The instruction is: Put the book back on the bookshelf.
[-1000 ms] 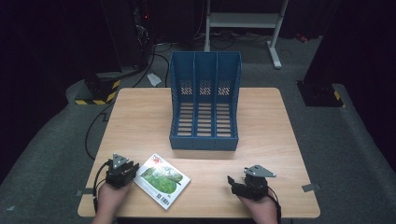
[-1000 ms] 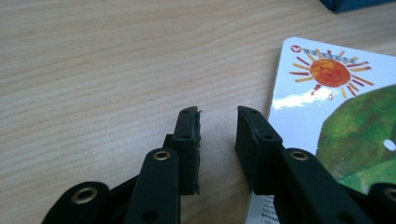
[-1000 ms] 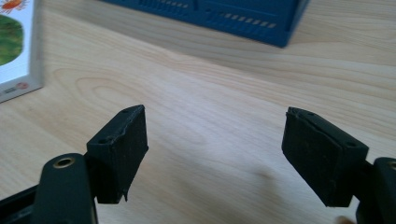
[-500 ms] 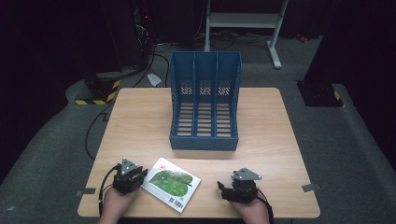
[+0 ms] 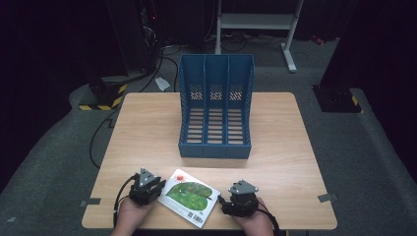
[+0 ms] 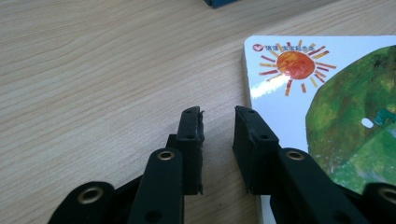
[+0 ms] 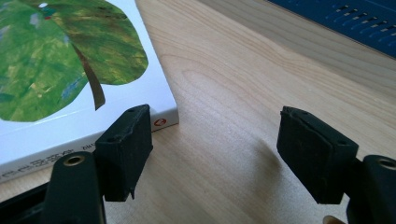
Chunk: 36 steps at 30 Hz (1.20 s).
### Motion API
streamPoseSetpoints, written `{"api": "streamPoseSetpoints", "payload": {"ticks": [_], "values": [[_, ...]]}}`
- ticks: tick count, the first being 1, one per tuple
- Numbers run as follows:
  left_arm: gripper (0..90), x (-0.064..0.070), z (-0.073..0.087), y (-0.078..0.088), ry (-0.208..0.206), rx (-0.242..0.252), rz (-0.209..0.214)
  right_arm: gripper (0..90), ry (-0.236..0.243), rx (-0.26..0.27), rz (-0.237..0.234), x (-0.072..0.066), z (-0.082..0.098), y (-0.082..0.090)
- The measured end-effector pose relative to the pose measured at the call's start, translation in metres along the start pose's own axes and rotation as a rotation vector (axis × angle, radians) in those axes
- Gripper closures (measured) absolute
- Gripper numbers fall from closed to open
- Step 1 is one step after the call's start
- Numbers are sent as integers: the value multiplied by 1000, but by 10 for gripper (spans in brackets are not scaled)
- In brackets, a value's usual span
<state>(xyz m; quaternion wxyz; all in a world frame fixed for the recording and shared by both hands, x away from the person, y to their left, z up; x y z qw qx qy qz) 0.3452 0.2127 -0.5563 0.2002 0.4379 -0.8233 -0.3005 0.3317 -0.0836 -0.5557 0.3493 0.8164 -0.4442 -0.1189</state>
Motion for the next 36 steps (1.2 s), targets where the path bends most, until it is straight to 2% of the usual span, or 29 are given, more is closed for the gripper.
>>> {"api": "streamPoseSetpoints", "payload": {"ticks": [7, 20, 31, 36], "values": [[783, 5, -2, -4, -10, 8, 4, 268, -20, -2, 11, 4, -3, -5], [811, 12, -6, -8, -26, 5, 21, 304, -69, -22, 39, 17, -11, -13], [805, 30, -16, -22, -51, 21, 15, 341, -131, -33, 104, 52, -20, -25], [780, 33, -19, -26, -33, 30, 4, 334, -134, -38, 113, 59, -19, -28]]}}
Point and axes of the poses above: each handheld gripper's, and its own axes: y roughly backward along the jaws, z roughly out of its underside, x roughly to its right, the point moved 5 cm from there along -y, roughly forward along the jaws, and after that the axes turned 7 degrees about z, right-handed, at the moved point
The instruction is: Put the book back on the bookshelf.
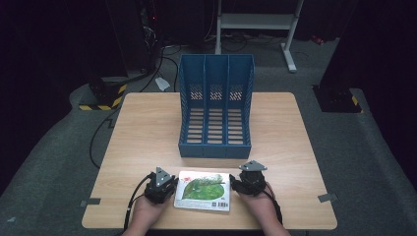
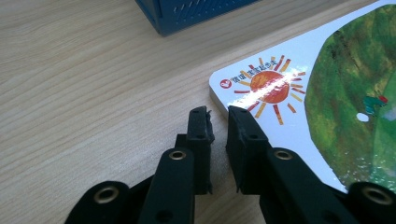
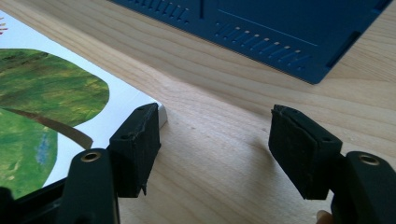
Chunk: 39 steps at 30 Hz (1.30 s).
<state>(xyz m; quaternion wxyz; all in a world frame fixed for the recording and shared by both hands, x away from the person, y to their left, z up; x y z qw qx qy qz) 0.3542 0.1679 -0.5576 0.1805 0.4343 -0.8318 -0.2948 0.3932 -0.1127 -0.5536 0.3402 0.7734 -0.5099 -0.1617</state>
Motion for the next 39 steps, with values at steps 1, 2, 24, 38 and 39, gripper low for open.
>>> {"api": "streamPoseSetpoints", "payload": {"ticks": [1, 2, 24, 38, 39], "values": [[776, 0, 0, 0, 0, 0, 0, 334, 0, 0, 0, 0, 0, 0], [776, 0, 0, -1, -4, 0, -3, 326, 0, -2, 2, 2, 0, 0], [723, 16, 16, 20, -22, -34, 14, 341, 33, 12, -4, 1, 33, 42], [823, 26, 12, 14, -3, -19, 31, 411, 41, -9, -25, -11, 32, 32], [823, 29, 9, 10, -10, -21, 35, 419, 30, -8, -14, -8, 31, 30]]}}
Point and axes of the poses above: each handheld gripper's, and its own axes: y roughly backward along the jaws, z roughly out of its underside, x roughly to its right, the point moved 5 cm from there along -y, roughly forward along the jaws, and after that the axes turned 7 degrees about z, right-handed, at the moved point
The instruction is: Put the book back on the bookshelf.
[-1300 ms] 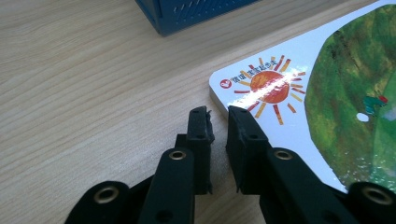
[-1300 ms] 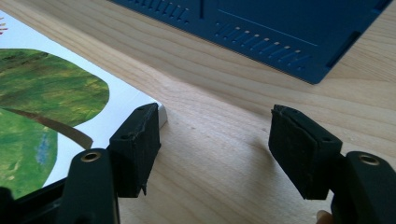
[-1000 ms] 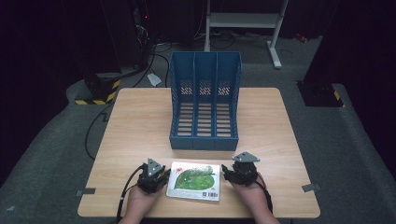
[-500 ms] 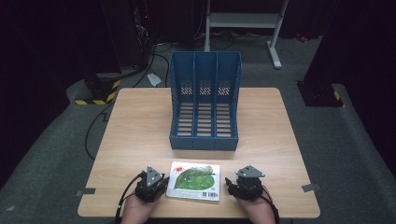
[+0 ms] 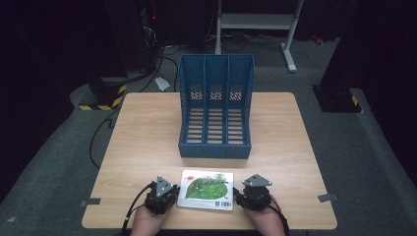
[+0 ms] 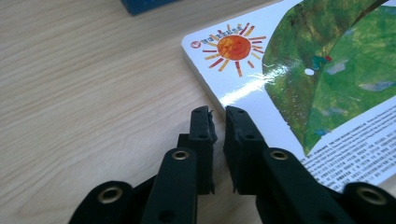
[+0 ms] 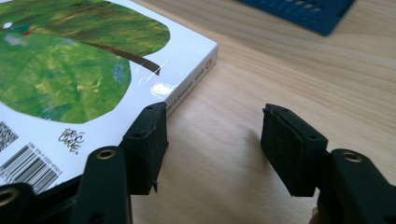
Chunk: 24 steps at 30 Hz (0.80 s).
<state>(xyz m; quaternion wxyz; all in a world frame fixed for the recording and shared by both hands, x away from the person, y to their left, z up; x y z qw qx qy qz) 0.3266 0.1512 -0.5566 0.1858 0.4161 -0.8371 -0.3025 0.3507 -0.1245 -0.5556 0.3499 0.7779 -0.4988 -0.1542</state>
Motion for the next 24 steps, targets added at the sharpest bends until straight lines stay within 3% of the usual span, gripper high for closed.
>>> {"api": "streamPoseSetpoints", "payload": {"ticks": [1, 4, 8, 10, 11, 12, 13, 16, 17, 20, 22, 24], "values": [[829, 2, -2, -2, -6, 2, -1, 438, -21, 4, 25, 8, 0, -2], [814, 6, -9, -9, -31, -8, 4, 440, -46, 3, 36, 16, 0, -3], [732, 1, -10, -10, 6, -2, 15, 400, -50, 1, 45, 20, 2, -2], [726, -5, -11, -7, 46, 25, 0, 399, -54, 16, 63, 21, 1, 0], [722, -8, -16, 0, 81, 79, -5, 387, -51, 34, 70, 21, -1, 6], [710, -8, -16, 0, 81, 79, -5, 387, -51, 34, 70, 21, -1, 6], [698, -9, -23, 4, 99, 116, -5, 376, -51, 46, 73, 22, -3, 13], [662, -6, -29, 3, 84, 124, -5, 373, -58, 56, 65, 19, -2, 18], [608, -3, -31, -1, 116, 134, 32, 368, -52, 66, 55, 16, 1, 21], [547, 0, -31, -3, 95, 145, 37, 360, -43, 81, 28, 9, 2, 20], [520, 3, -30, -4, 128, 138, 86, 353, -10, 89, 18, 3, -1, 20], [471, 7, -28, -5, 128, 134, 109, 348, -10, 100, -6, -3, -3, 21]]}}
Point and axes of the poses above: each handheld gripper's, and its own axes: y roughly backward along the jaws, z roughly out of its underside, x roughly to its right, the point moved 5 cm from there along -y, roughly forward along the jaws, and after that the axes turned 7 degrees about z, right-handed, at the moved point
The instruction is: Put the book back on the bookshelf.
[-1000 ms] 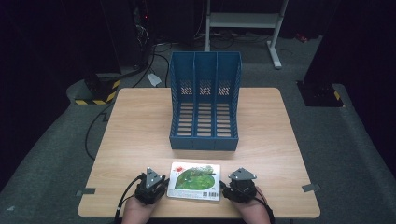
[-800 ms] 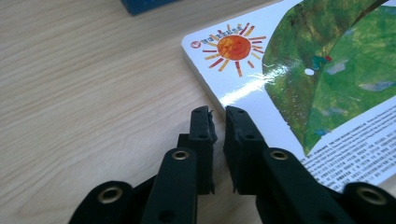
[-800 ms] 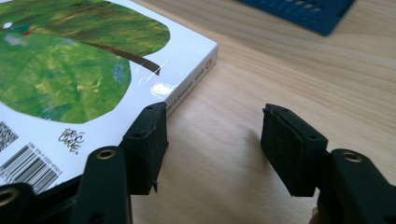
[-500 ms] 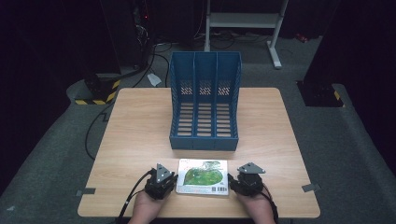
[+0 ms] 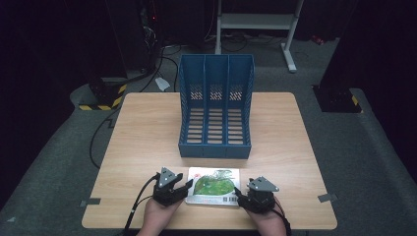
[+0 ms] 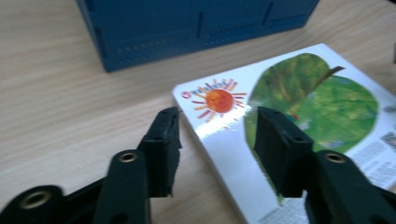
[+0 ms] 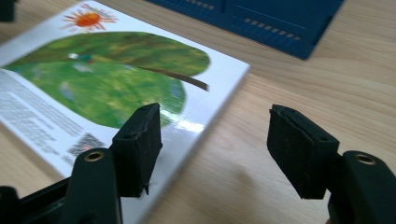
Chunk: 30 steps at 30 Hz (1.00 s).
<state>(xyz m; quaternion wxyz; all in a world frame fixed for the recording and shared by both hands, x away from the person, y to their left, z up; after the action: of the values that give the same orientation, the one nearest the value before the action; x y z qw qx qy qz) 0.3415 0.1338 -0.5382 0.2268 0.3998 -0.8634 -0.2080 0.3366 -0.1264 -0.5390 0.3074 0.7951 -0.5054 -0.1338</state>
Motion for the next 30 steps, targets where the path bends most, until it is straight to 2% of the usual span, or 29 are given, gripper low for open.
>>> {"api": "streamPoseSetpoints", "payload": {"ticks": [2, 3, 4, 5, 7, 12, 13, 19, 24, 25, 27, 30], "values": [[448, 4, 4, -3, 21, -21, 34, 337, -7, 1, -15, -5, 0, 2], [439, 5, 6, -5, 19, -35, 44, 332, -9, -3, -19, -7, 0, 3], [429, 7, 8, -8, 9, -49, 46, 327, 5, 1, -23, -8, 1, 3], [420, 8, 10, -10, -9, -61, 42, 316, -4, -5, -29, -10, 1, 4], [392, 8, 14, -14, -6, -87, 47, 297, -15, -2, -49, -10, 1, 6], [381, 7, 14, -14, 2, -89, 53, 263, -21, -25, -86, -12, 6, 7], [376, 5, 14, -14, 15, -91, 59, 244, -16, -35, -110, -14, 7, 8], [372, 2, 12, -16, 61, -83, 89, 210, -17, -70, -147, -17, 13, 6], [360, 1, 10, -18, 85, -78, 97, 192, 1, -96, -152, -21, 16, 3], [362, 1, 9, -19, 107, -77, 105, 178, -5, -103, -153, -23, 17, 2], [373, 0, 9, -19, 109, -76, 103, 146, 5, -120, -161, -26, 18, 0], [387, 1, 8, -20, 96, -76, 96, 144, 27, -118, -160, -30, 19, -1]]}}
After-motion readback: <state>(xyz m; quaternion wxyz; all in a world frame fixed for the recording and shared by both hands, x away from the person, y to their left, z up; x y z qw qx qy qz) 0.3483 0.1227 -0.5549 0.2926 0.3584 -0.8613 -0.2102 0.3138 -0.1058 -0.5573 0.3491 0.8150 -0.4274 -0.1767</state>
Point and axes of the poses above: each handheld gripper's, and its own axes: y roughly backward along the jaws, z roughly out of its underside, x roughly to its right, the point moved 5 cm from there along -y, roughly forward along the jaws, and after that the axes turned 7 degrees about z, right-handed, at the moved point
